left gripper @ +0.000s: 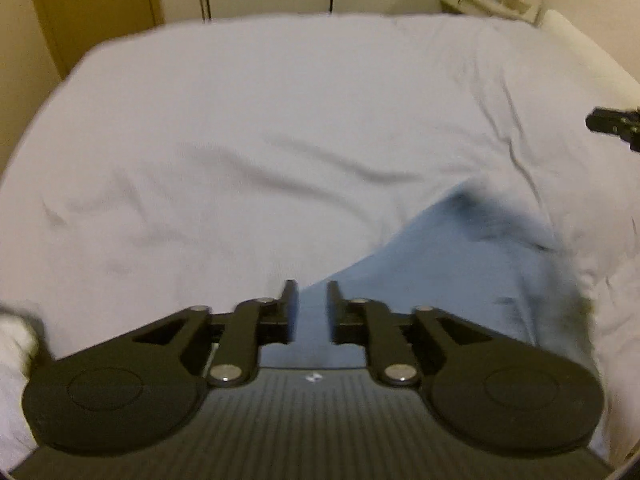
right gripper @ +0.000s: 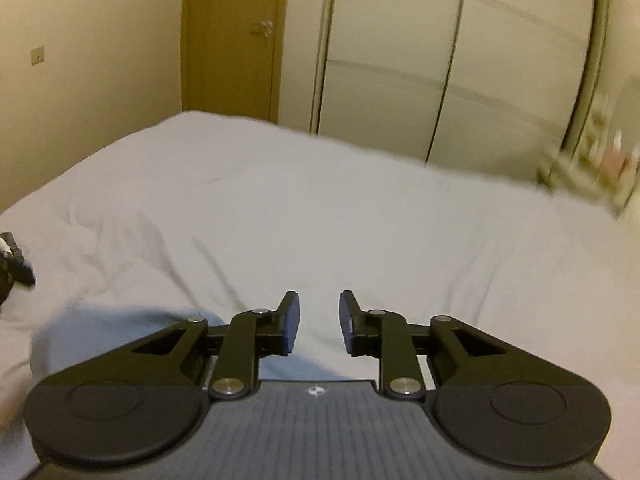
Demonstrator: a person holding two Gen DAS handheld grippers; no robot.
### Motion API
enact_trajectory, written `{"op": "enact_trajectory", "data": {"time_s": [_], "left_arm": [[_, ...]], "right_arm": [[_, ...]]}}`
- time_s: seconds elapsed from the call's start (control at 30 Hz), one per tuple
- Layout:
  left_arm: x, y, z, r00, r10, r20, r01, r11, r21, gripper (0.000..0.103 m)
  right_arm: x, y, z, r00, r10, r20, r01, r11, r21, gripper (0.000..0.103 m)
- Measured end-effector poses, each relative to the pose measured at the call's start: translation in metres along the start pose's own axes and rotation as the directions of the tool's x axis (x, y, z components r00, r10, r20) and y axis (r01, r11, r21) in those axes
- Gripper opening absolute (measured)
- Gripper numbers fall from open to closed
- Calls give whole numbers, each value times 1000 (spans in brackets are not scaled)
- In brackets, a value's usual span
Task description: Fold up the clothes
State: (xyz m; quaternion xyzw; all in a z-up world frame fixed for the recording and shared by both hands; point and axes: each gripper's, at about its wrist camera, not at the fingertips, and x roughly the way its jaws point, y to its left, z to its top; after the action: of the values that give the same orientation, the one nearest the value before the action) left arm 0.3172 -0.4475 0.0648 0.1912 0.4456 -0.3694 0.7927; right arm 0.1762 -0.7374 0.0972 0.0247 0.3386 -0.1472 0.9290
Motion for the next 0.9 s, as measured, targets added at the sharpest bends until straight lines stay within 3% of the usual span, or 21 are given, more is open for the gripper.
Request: {"op": "enact_trajectory", "data": {"time_s": [0.07, 0.13, 0.23, 0.33, 0.47, 0.53, 0.6, 0.67, 0.77, 0.9], "left_arm": [[13, 0, -25, 999, 3, -38, -4, 1000, -10, 36], [27, -4, -42, 997, 13, -79, -12, 1000, 8, 41], [41, -5, -46, 991, 42, -130, -37, 998, 42, 53], [48, 2, -59, 984, 60, -166, -52, 997, 49, 55], [53, -3, -60, 984, 89, -155, -68, 988, 137, 61], [57, -20, -56, 989, 88, -118, -57, 968, 243, 63], [65, -44, -46, 996, 59, -68, -30, 929, 369, 65], [79, -70, -37, 1000, 4, -21, 7, 871, 492, 71], [115, -115, -24, 995, -95, 15, 62, 751, 658, 71], [160, -168, -12, 982, -185, 25, 98, 621, 777, 71]], "right_arm": [[8, -13, -37, 998, 3, -60, 0, 999, 46, 45], [14, -27, -77, 990, 9, -139, 4, 995, 99, 45], [2, -47, -143, 963, 18, -268, 40, 977, 208, 45], [-18, -55, -198, 933, 25, -360, 75, 962, 261, 48], [-36, -55, -246, 899, 67, -432, 95, 935, 342, 49], [-45, -51, -265, 885, 89, -458, 104, 920, 379, 53], [-58, -41, -274, 884, 94, -458, 112, 908, 403, 60], [-72, -31, -283, 883, 99, -459, 121, 896, 426, 62], [-92, -16, -297, 881, 107, -460, 134, 877, 461, 64], [-116, 1, -317, 877, 115, -467, 150, 857, 493, 67]]}}
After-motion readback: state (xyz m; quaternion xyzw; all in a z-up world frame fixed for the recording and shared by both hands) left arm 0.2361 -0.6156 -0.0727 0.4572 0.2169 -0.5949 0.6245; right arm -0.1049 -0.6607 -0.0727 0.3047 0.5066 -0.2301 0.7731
